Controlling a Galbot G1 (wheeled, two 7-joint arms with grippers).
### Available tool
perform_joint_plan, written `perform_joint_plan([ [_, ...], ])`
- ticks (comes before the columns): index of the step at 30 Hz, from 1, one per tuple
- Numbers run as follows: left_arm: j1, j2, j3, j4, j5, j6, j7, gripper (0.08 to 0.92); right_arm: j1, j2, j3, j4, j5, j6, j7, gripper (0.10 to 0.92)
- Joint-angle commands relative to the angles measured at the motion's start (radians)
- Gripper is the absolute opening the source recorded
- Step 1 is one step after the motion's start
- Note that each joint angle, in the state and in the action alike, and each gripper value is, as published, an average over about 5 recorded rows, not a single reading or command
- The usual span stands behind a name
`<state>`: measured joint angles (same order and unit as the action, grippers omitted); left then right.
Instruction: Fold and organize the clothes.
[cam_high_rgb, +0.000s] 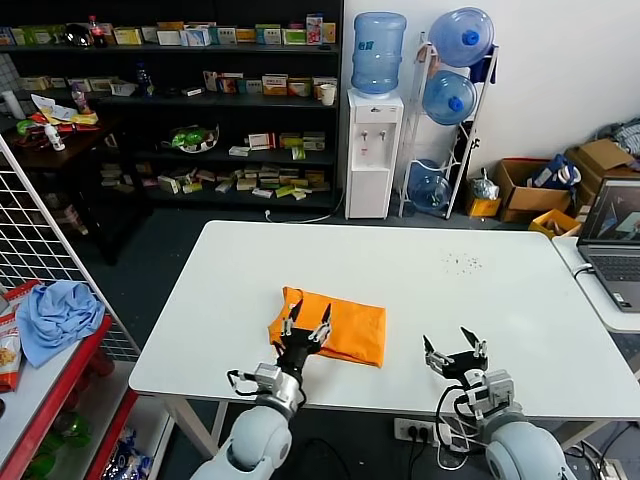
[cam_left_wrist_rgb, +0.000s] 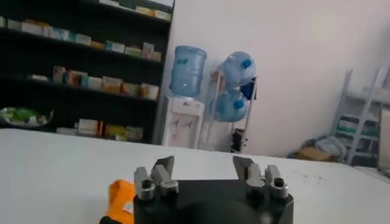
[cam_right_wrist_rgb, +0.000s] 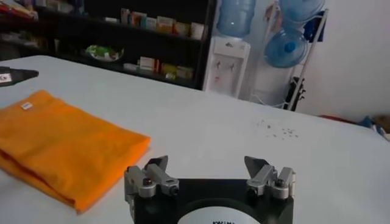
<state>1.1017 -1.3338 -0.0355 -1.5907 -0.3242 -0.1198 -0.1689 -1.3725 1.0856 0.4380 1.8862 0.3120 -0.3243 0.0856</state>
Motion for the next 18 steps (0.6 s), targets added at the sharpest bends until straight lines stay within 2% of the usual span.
perform_joint_plan([
  [1,0.226,0.329,-0.229,-0.163,0.043,-0.09,0.097,0.749,0.007,0.099,0.07,-0.025,-0.055,0.033,-0.04,0.823],
  [6,0.248,0.32,-0.251,-0.164,0.076,-0.108,0.1,0.818,-0.007,0.149,0.141,-0.031,-0.091,0.057,-0.089,0.823],
  [11,0.23,0.294,-0.246,-0.14,0.107,-0.104,0.089,0.822,-0.045,0.188,0.21,-0.008,-0.158,0.091,-0.154,0.823],
  [18,0.222,0.282,-0.255,-0.154,0.123,-0.024,0.105,0.823,-0.083,0.242,0.263,0.035,-0.251,0.097,-0.206,0.823],
])
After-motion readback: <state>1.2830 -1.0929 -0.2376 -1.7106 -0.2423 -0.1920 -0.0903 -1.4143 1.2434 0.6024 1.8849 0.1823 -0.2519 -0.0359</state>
